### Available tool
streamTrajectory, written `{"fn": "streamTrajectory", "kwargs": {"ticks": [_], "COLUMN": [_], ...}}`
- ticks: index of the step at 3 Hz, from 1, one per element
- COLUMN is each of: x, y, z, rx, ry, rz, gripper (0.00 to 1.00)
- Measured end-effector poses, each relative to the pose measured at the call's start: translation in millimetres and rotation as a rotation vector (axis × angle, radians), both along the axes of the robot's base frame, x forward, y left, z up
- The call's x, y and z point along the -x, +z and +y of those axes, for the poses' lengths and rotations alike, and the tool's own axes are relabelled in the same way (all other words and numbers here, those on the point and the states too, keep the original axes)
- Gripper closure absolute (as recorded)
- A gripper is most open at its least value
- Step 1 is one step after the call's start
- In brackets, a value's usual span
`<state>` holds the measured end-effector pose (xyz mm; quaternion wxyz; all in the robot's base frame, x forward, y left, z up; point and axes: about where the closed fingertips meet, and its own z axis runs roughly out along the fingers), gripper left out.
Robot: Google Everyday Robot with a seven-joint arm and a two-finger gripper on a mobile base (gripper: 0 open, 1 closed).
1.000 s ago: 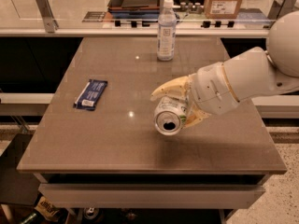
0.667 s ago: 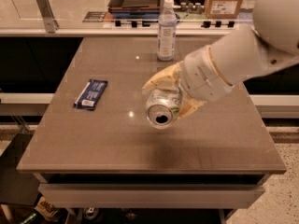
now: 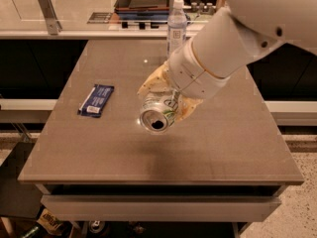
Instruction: Knock 7up can over
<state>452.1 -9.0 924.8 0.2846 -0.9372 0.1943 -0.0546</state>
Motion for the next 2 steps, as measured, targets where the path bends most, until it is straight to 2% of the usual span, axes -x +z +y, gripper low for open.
{"fn": "streamTrajectory", "kwargs": {"ticks": [1,2], "x": [0,1], "y": [-15,-45], "z": [8,7], "rx": [0.048,0.088], "ry": [0.013,0.016], "rz": [0.011,0.032], "gripper": [1.00,1.00]}}
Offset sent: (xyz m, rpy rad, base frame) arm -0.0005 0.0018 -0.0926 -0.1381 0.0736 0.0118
